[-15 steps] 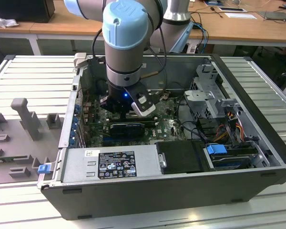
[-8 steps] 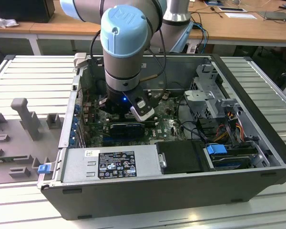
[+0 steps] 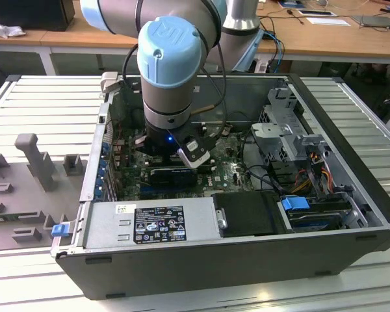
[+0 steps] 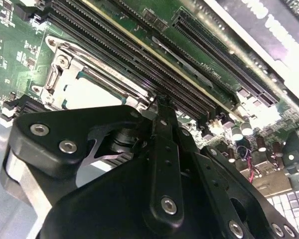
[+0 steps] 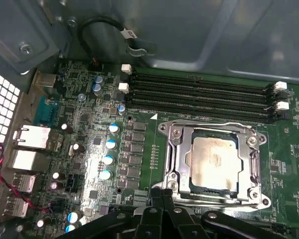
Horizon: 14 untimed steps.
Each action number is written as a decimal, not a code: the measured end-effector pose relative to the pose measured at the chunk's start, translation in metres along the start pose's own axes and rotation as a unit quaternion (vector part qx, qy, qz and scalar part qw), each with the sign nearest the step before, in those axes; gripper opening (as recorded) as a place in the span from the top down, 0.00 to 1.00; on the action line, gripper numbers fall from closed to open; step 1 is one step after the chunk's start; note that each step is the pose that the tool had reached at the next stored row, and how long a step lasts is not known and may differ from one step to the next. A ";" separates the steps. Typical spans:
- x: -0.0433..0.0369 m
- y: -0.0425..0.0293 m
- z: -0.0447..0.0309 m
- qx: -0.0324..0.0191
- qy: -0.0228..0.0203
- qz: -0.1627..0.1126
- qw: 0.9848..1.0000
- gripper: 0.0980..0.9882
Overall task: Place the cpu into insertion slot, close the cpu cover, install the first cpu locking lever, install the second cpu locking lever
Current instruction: 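Install the second cpu locking lever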
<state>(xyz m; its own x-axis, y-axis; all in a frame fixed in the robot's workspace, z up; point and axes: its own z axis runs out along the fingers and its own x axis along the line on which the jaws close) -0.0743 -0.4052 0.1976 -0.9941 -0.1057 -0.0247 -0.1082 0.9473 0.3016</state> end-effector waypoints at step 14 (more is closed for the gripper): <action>0.0008 0.0027 -0.0081 -0.015 -0.001 -0.002 1.000 0.99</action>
<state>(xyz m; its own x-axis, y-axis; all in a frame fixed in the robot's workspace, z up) -0.0753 -0.4051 0.2061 -0.9937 -0.1083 -0.0280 -0.1115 0.9372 0.3304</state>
